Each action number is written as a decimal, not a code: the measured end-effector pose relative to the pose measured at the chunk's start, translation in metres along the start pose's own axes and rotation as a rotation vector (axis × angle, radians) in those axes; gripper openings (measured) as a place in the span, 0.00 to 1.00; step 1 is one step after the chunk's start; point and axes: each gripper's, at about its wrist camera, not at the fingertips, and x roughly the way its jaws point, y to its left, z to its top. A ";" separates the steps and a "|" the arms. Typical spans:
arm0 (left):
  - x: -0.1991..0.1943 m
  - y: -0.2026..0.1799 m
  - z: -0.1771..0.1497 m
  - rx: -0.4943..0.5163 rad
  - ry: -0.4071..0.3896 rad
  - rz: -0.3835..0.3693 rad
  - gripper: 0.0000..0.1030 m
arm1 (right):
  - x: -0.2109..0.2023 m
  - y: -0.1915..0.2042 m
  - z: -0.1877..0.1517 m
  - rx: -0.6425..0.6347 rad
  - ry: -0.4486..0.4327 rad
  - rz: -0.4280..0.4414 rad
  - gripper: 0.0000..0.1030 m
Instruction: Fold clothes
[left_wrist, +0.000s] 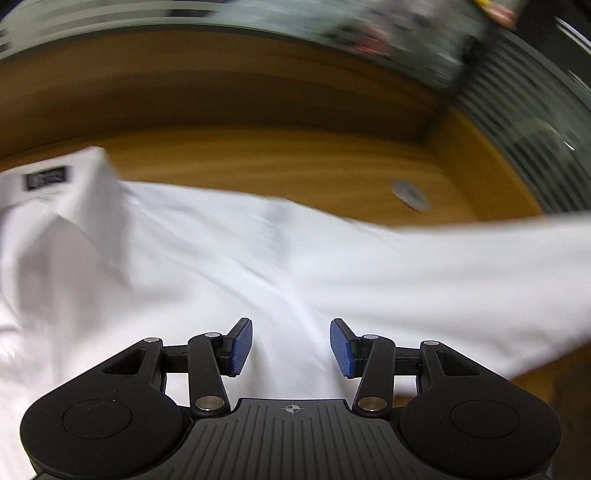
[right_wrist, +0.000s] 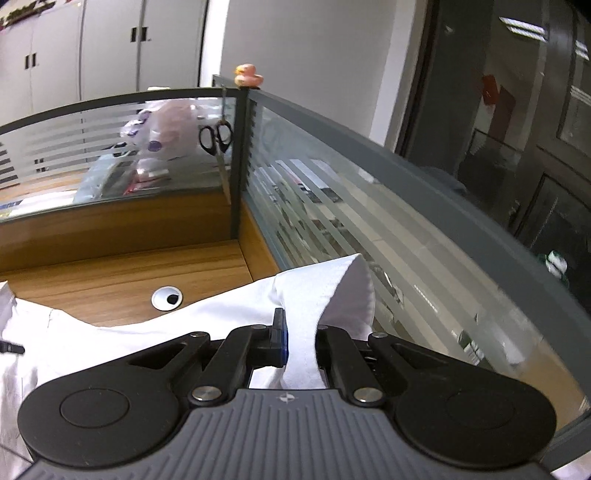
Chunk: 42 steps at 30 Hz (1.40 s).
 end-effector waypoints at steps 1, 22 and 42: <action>0.002 -0.013 -0.009 0.052 0.011 -0.015 0.47 | 0.000 0.004 0.004 -0.012 -0.001 0.001 0.02; -0.095 0.045 -0.050 -0.076 -0.105 -0.026 0.55 | -0.076 0.137 0.085 -0.211 -0.166 0.189 0.02; -0.308 0.262 -0.127 -0.438 -0.286 0.112 0.61 | -0.100 0.488 -0.017 -0.412 -0.003 0.636 0.03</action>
